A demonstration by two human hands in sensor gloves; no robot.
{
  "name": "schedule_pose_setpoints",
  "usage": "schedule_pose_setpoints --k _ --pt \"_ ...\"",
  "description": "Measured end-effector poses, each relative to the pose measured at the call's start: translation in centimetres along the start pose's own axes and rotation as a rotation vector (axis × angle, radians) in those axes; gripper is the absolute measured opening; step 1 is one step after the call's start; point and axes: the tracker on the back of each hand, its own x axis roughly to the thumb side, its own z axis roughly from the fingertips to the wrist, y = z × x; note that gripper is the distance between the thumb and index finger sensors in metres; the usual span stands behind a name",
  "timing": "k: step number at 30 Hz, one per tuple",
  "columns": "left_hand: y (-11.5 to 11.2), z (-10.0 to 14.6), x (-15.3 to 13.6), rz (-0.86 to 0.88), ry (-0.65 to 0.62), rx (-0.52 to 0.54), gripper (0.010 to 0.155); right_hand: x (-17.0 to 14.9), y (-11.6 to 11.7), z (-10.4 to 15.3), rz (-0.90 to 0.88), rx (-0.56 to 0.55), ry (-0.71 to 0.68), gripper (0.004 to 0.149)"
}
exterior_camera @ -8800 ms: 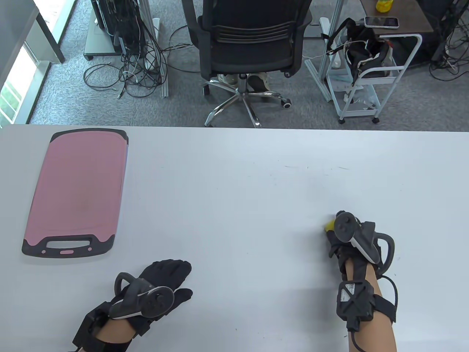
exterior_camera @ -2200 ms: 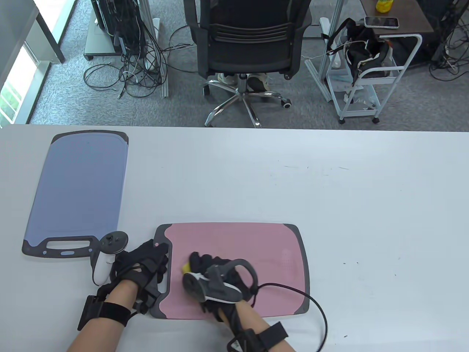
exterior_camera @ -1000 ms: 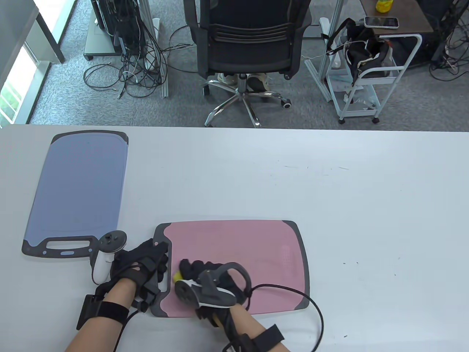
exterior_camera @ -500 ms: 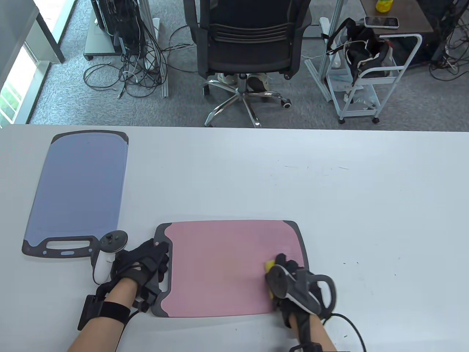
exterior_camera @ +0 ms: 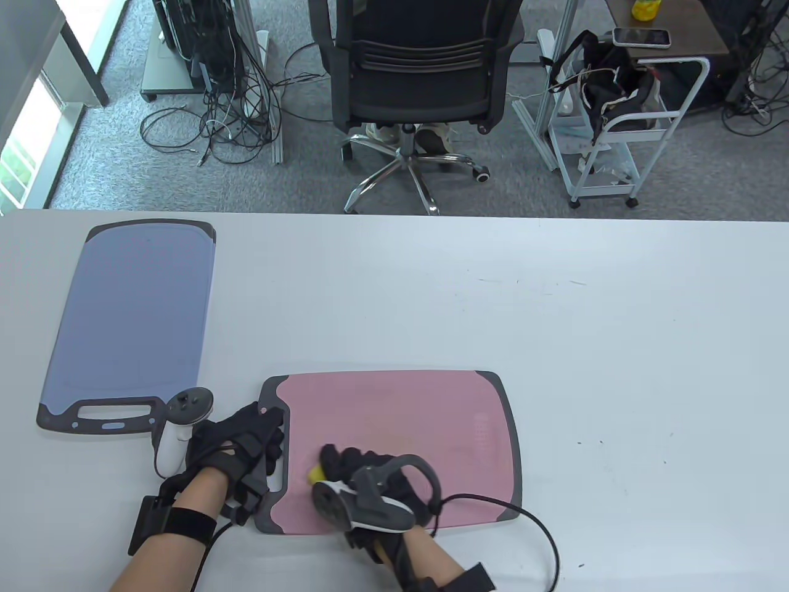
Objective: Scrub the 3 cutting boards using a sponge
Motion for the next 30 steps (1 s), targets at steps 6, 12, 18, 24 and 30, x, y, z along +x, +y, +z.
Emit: schedule_pose_setpoints --k 6,12,18,24,30 --pt "0.0 0.0 0.0 -0.006 0.000 0.006 0.053 -13.8 2.9 7.9 -0.122 0.013 0.454 0.068" --pt "0.0 -0.1 0.0 -0.018 0.000 0.018 0.053 -12.3 2.2 6.7 -0.079 0.047 0.345 0.068" --pt "0.1 -0.2 0.0 -0.015 0.000 0.009 0.053 2.3 0.0 -0.1 -0.073 -0.028 -0.086 0.068" --pt "0.1 -0.2 0.0 -0.014 -0.005 -0.018 0.053 12.6 -1.7 -2.4 0.054 -0.093 -0.373 0.069" --pt "0.1 -0.2 0.0 -0.016 -0.002 -0.005 0.053 1.6 -0.1 -0.1 0.009 -0.027 -0.071 0.068"
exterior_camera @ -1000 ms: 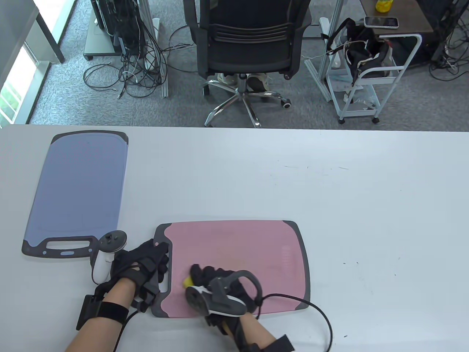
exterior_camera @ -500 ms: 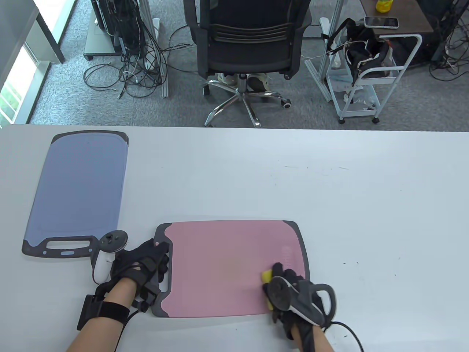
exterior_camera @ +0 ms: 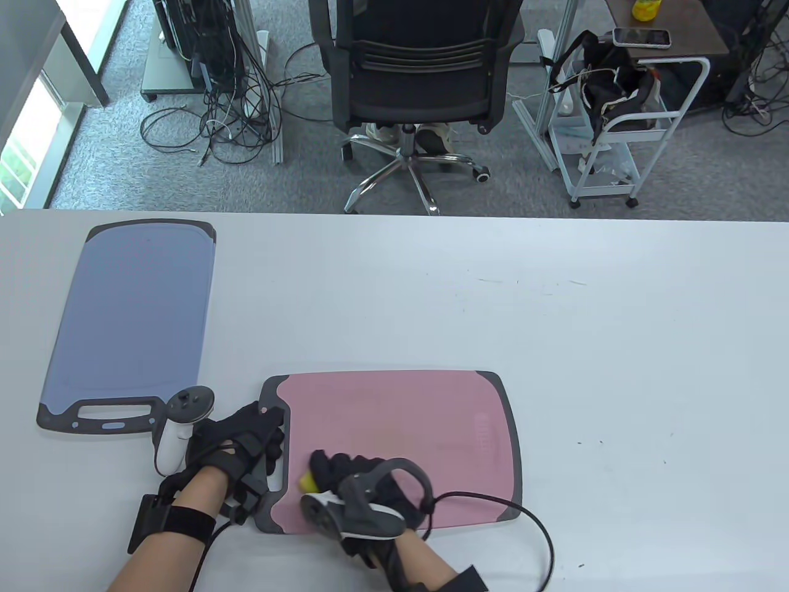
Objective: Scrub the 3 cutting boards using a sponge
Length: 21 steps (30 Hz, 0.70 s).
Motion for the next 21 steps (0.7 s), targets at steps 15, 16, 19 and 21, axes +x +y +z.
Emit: schedule_pose_setpoints --k 15,16,19,21 --pt "-0.1 0.0 0.0 -0.011 -0.001 0.014 0.053 -7.0 1.1 3.9 -0.029 0.052 0.253 0.068" --pt "-0.1 0.0 0.0 -0.009 -0.001 0.013 0.053 -5.1 0.9 2.8 -0.032 0.036 0.200 0.068" --pt "-0.1 0.0 0.0 0.000 0.001 0.003 0.053 2.3 -0.2 -0.7 0.036 -0.006 -0.012 0.068" --pt "-0.1 0.1 0.1 0.001 0.001 0.002 0.053 6.3 -0.8 -2.2 0.016 -0.019 -0.184 0.069"
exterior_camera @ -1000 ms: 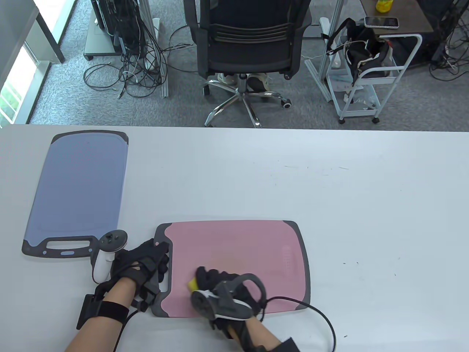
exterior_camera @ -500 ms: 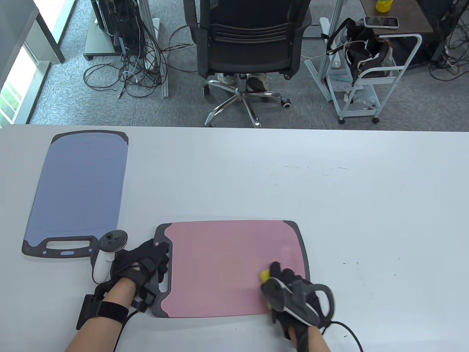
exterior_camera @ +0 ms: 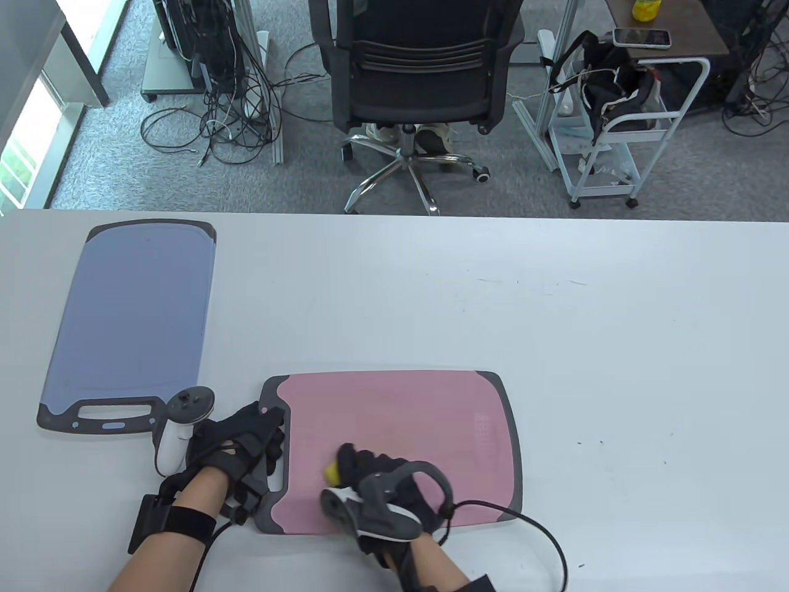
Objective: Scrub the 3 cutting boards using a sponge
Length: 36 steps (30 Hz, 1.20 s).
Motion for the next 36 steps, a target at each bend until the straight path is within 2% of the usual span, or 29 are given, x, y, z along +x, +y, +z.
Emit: schedule_pose_setpoints --k 2,5,8,11,12,14,15,17,19,21,22,23,25,27,29,32,35,36 --pt "0.0 0.0 0.0 0.003 0.000 -0.004 0.053 1.9 -0.3 -0.9 -0.082 -0.006 -0.034 0.069" --pt "0.0 0.0 0.0 0.003 -0.002 -0.006 0.054 0.9 -0.1 -0.2 -0.051 0.005 -0.018 0.068" --pt "0.0 0.0 0.0 0.003 -0.001 -0.004 0.053 -3.9 0.9 3.5 -0.001 0.008 0.126 0.068" --pt "0.0 0.0 0.0 0.002 -0.002 -0.004 0.053 -10.1 2.2 8.6 0.014 0.040 0.308 0.068" --pt "0.0 0.0 0.0 0.001 -0.002 -0.002 0.053 -13.4 2.8 11.3 -0.013 0.057 0.429 0.068" --pt "0.0 0.0 0.0 0.001 -0.001 -0.001 0.053 -17.2 3.5 14.5 -0.052 0.099 0.594 0.068" --pt "0.0 0.0 0.0 0.000 0.000 0.000 0.053 -18.8 3.7 16.0 -0.072 0.123 0.667 0.068" --pt "0.0 0.0 0.0 -0.005 0.002 0.005 0.053 -19.9 3.9 17.0 -0.080 0.133 0.698 0.068" --pt "0.1 -0.1 0.0 -0.005 0.002 0.003 0.053 -18.7 3.8 15.6 -0.053 0.092 0.664 0.068" --pt "0.1 0.0 0.0 -0.006 0.000 0.004 0.053 -16.6 3.3 13.3 -0.010 0.067 0.534 0.068" --pt "0.1 -0.1 0.0 -0.007 0.000 0.005 0.053 -14.3 2.9 10.8 -0.058 0.044 0.417 0.069" --pt "0.1 -0.1 0.0 -0.006 0.001 0.005 0.053 -13.3 2.6 9.8 -0.069 0.038 0.386 0.069" --pt "0.1 -0.1 0.0 -0.004 0.001 0.001 0.053 -9.3 1.8 6.2 -0.105 0.027 0.254 0.069" --pt "0.0 -0.1 0.0 -0.006 0.002 0.004 0.053 -3.6 0.8 2.0 -0.081 0.004 0.063 0.070" --pt "0.0 -0.1 0.0 -0.003 0.001 0.000 0.053 -0.2 0.2 0.0 -0.074 -0.009 -0.045 0.070" --pt "0.0 -0.1 0.0 -0.003 0.001 -0.001 0.053 2.6 -0.4 -1.2 -0.059 -0.001 -0.103 0.070" --pt "0.0 -0.1 0.0 -0.002 0.001 -0.003 0.053 1.2 -0.3 -0.1 -0.026 0.010 -0.064 0.070" --pt "0.0 -0.1 0.0 -0.001 0.000 -0.004 0.053 -0.7 0.0 1.0 -0.012 0.021 -0.011 0.070"
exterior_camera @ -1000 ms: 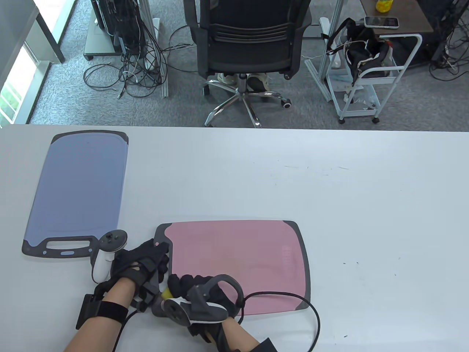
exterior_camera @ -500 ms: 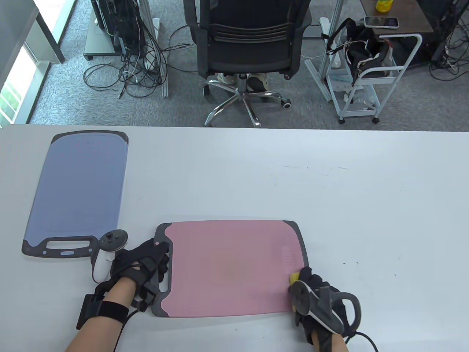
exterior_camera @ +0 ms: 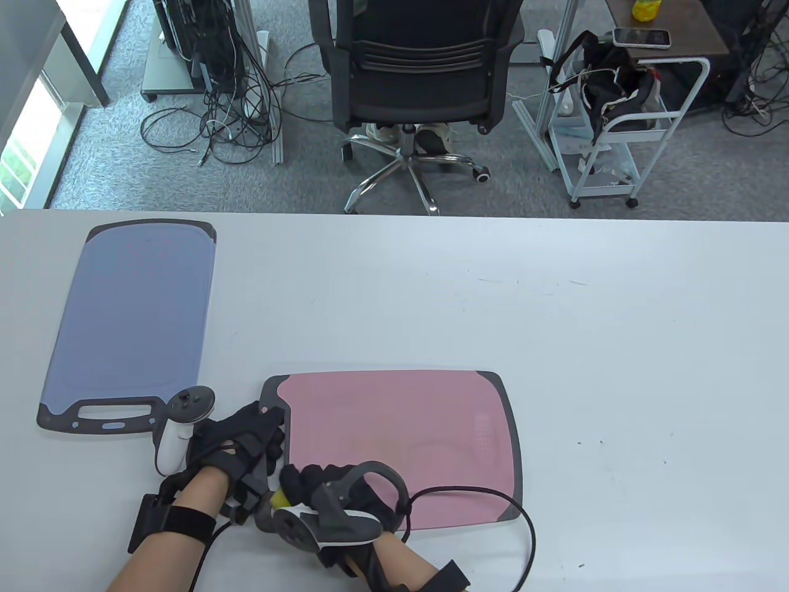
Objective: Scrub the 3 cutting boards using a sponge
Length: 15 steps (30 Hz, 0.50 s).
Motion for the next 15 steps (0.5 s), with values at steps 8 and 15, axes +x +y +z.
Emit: schedule_pose_setpoints --k 8,15 --pt "0.0 0.0 0.0 -0.002 0.000 0.004 0.053 -16.2 3.4 11.6 -0.079 0.046 0.560 0.069" --pt "0.0 -0.2 0.2 -0.016 -0.002 0.012 0.053 -15.5 3.4 11.6 -0.075 0.013 0.538 0.069"
